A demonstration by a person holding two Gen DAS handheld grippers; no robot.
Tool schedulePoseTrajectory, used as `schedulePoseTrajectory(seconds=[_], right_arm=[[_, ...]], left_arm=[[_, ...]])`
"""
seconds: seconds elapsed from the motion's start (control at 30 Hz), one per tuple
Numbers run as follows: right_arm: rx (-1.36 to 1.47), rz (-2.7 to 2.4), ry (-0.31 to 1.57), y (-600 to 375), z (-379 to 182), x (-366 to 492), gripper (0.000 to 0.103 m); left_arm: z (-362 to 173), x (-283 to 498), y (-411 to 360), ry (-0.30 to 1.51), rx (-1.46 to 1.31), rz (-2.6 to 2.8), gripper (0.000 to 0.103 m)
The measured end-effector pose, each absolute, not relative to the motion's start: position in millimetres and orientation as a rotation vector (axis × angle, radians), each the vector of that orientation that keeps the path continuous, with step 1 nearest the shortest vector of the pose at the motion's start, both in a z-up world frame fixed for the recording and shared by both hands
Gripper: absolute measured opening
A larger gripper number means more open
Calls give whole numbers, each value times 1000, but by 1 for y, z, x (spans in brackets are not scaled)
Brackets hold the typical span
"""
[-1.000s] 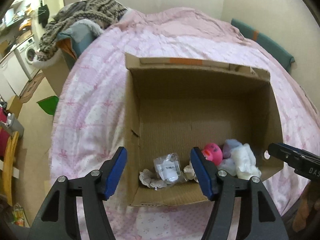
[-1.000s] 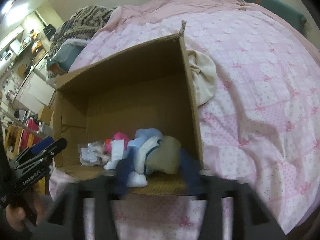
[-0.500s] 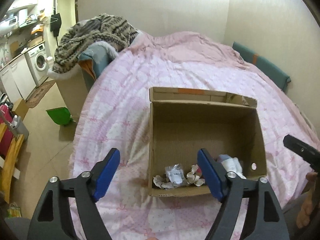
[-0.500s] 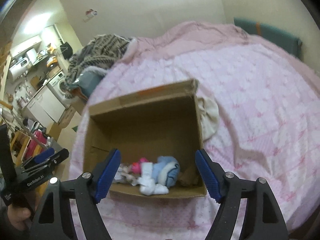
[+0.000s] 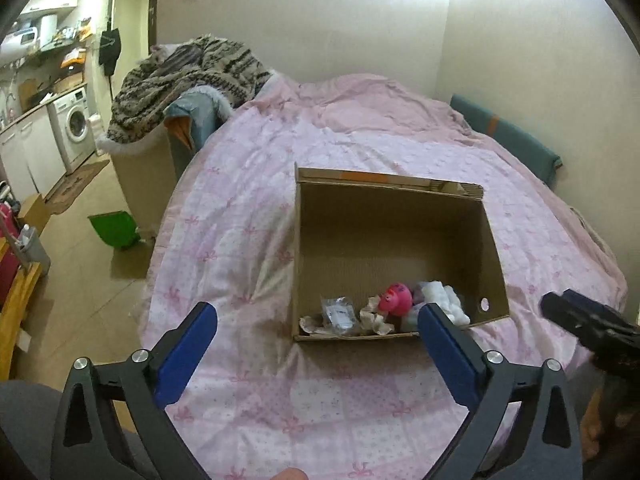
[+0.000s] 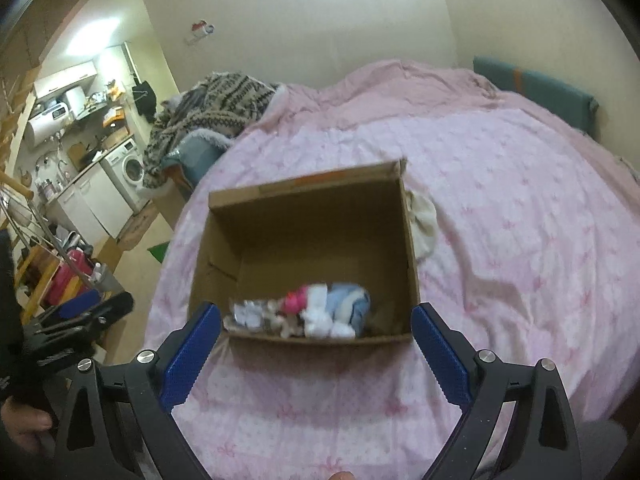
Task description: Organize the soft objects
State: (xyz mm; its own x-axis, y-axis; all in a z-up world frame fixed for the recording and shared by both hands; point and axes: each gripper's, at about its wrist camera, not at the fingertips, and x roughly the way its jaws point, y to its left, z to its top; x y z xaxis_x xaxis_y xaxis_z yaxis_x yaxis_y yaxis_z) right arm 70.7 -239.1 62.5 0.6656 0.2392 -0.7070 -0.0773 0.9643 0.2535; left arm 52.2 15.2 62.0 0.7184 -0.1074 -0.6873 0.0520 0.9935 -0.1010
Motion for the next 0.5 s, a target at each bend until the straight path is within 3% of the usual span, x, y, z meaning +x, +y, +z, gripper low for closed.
schedulePoseTrajectory(seconds=[0.5], right_arm=[[127, 125, 812, -225, 37, 73, 103]], left_arm=[[40, 56, 1, 800, -57, -86, 102]])
